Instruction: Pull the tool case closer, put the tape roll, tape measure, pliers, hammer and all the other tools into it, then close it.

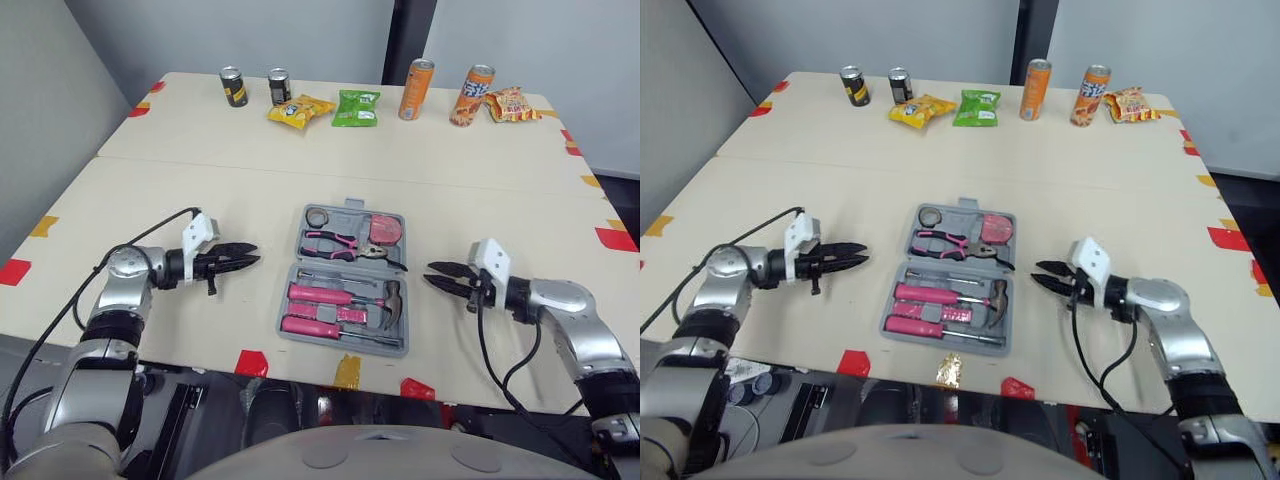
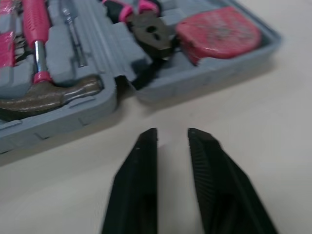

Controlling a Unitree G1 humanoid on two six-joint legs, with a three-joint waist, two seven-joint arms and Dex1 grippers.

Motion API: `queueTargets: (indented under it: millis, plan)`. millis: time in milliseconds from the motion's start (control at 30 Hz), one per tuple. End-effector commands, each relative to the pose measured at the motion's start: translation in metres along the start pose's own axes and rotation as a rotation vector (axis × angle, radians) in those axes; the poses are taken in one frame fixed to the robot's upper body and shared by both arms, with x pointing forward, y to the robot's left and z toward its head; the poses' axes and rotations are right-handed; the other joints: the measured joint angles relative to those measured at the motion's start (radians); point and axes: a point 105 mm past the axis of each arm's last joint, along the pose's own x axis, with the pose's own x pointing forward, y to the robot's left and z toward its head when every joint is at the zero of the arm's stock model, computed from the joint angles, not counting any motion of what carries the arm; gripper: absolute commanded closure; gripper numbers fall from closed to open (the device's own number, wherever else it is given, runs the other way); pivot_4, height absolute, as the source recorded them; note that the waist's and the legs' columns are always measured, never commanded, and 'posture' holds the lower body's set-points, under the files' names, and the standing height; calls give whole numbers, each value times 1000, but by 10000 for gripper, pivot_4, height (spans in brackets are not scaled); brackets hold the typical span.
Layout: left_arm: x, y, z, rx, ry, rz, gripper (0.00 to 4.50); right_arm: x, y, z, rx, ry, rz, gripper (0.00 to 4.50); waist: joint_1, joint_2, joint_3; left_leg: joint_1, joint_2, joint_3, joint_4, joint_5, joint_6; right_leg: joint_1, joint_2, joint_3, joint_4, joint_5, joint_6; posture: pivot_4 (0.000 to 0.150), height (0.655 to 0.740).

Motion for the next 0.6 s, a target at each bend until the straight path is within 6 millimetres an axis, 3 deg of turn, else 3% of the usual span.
queueTargets:
  millis: [33,200,600]
  plan:
    - [12,-3,2,61,38,-75,44870,4,1,-1,-30,28,40,44744,5,0,0,0,0,0,0,0,0,0,0,0,0,0,0,1500,7400]
    - [33,-6,4,82,41,-132,44870,12,1,-1,-54,54,71,44744,15,0,0,-1,0,1,0,0,0,0,0,0,0,0,-1,1500,7400]
    - [49,-6,3,82,58,-145,44870,17,6,3,-56,40,103,44744,22,0,0,-1,1,2,1,0,0,0,0,0,1,0,-1,1500,7400]
